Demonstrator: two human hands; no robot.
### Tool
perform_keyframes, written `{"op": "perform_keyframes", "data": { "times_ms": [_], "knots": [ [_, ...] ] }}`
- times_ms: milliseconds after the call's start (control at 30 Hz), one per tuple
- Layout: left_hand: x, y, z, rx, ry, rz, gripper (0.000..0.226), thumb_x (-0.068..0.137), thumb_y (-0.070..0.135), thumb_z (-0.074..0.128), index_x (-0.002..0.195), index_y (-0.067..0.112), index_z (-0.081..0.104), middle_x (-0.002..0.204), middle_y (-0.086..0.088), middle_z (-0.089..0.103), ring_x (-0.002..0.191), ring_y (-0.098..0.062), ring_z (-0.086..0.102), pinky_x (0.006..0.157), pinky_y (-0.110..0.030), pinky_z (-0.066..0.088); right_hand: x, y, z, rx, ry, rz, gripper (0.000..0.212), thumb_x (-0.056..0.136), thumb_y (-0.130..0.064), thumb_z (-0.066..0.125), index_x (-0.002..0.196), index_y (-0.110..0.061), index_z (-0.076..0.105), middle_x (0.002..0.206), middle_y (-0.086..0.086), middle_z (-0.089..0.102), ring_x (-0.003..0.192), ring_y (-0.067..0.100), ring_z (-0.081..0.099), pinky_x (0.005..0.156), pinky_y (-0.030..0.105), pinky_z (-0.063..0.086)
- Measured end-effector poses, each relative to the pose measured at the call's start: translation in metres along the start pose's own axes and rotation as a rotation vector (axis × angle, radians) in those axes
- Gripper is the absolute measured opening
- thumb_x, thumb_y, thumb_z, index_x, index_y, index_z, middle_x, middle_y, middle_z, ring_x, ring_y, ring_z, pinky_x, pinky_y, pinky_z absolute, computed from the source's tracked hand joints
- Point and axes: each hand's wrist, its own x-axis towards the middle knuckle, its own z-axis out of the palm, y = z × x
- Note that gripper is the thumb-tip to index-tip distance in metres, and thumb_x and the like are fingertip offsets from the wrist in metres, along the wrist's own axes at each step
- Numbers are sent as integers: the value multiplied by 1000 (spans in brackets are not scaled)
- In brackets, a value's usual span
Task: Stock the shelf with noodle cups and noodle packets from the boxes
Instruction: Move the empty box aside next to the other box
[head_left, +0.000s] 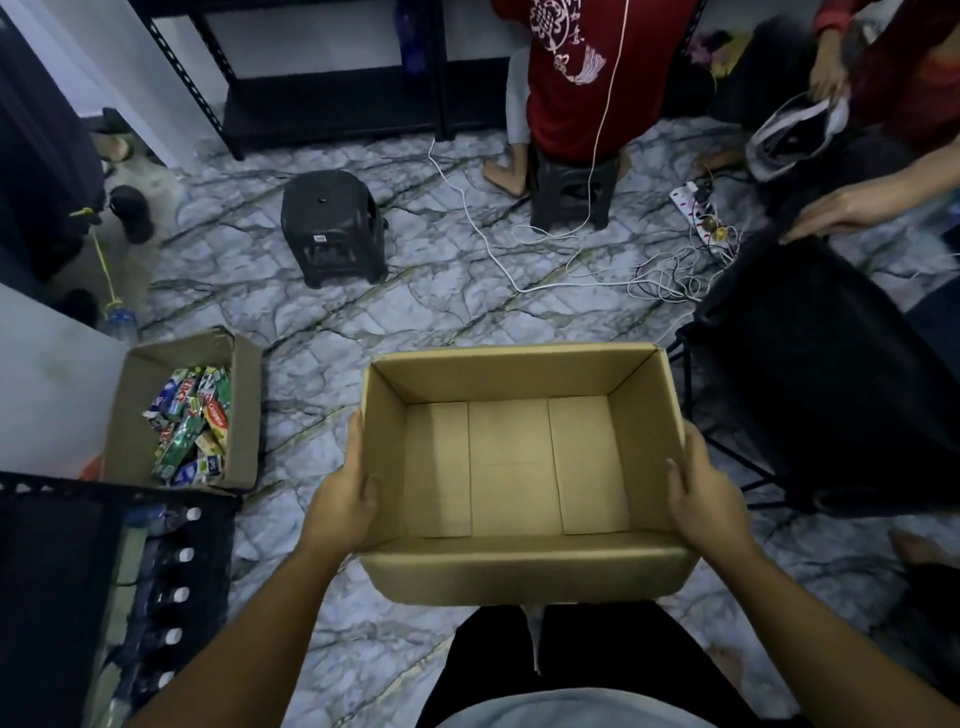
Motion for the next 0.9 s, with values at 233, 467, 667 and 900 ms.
{"op": "perform_keyframes", "data": {
  "times_ms": [233, 467, 667, 900],
  "knots": [
    [71, 7, -23, -45, 29, -61, 100, 98, 4, 52, 158, 33, -23, 71, -16, 62, 58, -30, 58, 51, -36, 39, 90, -50, -14, -42, -26, -84, 56, 103, -19, 50, 153, -24, 26, 90, 15, 70, 75, 40, 65, 61, 41, 48],
    [130, 20, -34, -116, 125, -178, 99, 98, 3, 52, 159, 29, -21, 71, -16, 64, 58, -30, 58, 53, -39, 44, 218, -97, -17, -113, -100, -250, 71, 103, -19, 50, 162, -26, 11, 84, 22, 72, 68, 40, 68, 58, 39, 47],
    [156, 41, -41, -178, 242, -347, 98, 96, -3, 51, 161, 27, -16, 55, -5, 48, 48, -19, 46, 47, -31, 28, 324, -150, -18, -163, -258, -465, 82, 105, -18, 46, 159, -40, -12, 77, 16, 67, 57, 29, 59, 55, 37, 44],
    [159, 42, -47, -273, 381, -553, 99, 92, -5, 49, 161, 29, -14, 58, -3, 49, 52, -19, 50, 49, -30, 30, 403, -244, 2, -219, -375, -707, 87, 106, -20, 43, 150, -55, -23, 60, 2, 57, 47, 19, 54, 42, 30, 34]
  ]
}}
